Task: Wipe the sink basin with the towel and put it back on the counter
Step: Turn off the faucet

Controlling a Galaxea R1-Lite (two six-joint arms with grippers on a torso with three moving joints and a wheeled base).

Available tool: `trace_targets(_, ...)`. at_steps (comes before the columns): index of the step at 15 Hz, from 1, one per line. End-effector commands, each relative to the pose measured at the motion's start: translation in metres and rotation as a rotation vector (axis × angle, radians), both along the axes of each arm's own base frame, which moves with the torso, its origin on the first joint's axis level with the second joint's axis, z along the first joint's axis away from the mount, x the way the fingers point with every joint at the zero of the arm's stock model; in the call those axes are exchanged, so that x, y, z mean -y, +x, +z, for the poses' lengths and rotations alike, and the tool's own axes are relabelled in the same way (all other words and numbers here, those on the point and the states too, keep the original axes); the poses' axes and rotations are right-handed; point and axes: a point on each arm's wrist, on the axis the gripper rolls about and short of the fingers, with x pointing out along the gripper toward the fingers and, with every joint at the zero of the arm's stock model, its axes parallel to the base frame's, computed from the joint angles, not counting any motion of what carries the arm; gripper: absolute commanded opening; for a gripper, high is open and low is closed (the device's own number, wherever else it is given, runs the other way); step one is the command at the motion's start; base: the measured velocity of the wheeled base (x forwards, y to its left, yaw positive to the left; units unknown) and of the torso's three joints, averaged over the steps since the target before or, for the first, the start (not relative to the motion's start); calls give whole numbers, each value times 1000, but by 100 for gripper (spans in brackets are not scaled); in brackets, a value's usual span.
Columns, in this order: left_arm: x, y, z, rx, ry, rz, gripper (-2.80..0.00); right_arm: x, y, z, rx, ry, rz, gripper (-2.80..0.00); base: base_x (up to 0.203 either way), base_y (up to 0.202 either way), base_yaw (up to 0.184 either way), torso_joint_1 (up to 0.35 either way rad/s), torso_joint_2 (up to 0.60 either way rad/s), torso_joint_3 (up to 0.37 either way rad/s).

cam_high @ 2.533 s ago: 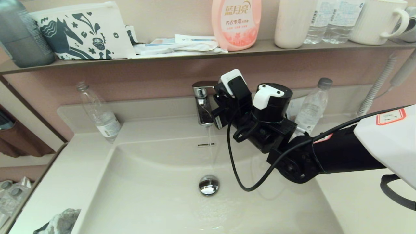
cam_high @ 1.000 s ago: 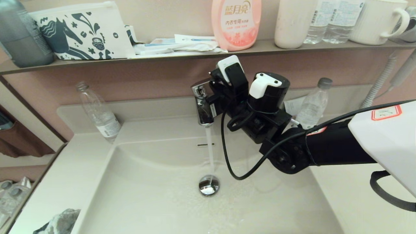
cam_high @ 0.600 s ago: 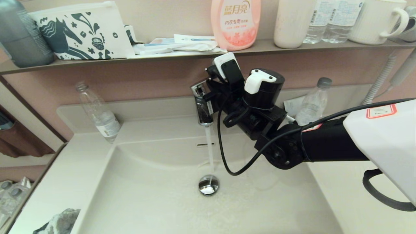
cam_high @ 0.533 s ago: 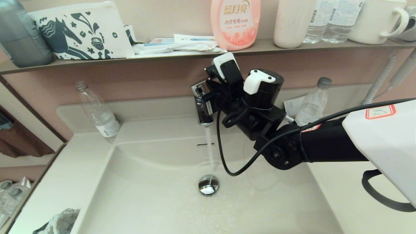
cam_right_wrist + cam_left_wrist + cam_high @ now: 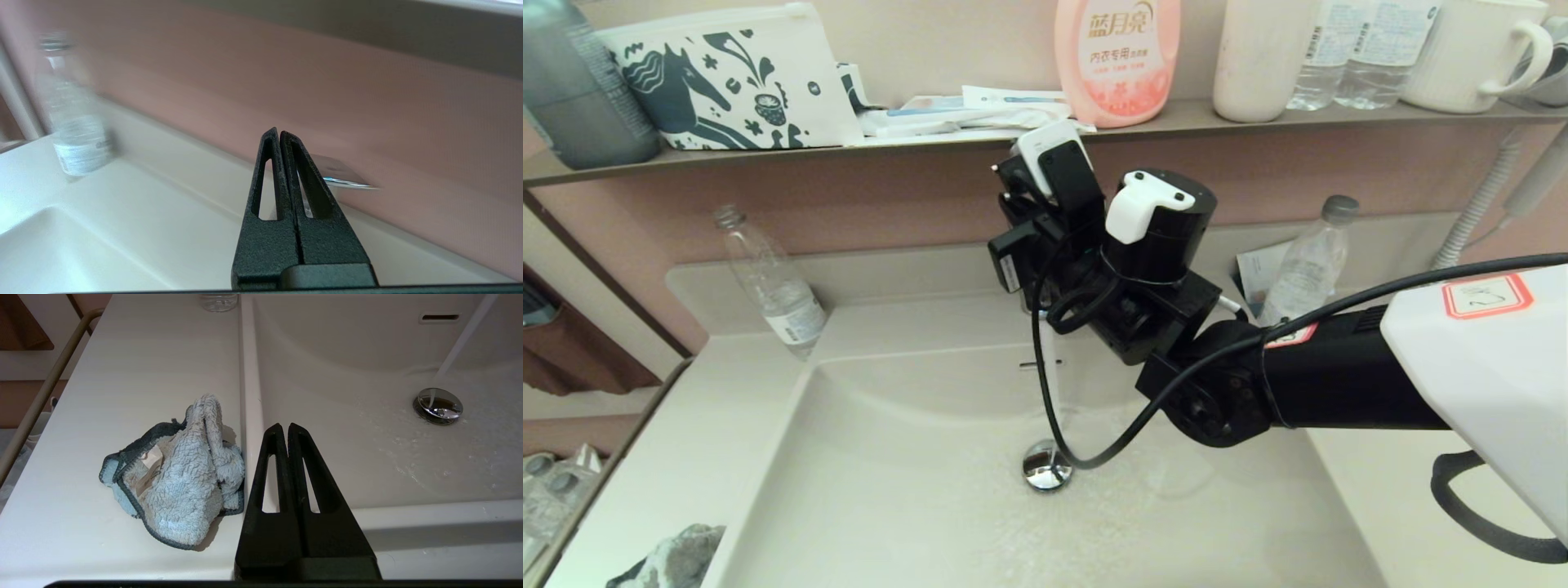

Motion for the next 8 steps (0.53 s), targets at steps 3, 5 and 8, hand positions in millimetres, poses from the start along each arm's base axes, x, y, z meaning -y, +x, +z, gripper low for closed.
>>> trace_targets(3, 0, 0, 0, -1, 1, 1, -280, 5, 6, 5, 12, 14, -25, -280, 0, 0, 0, 0, 0, 0)
trace_targets(5, 0, 0, 0, -1, 1, 1, -280, 7, 8, 4, 11, 12, -32, -280, 0, 0, 0, 0, 0, 0)
trace_targets(8, 0, 0, 0, -1, -1, 1, -280, 16, 18, 4, 11, 8, -61, -280, 0, 0, 0, 0, 0, 0)
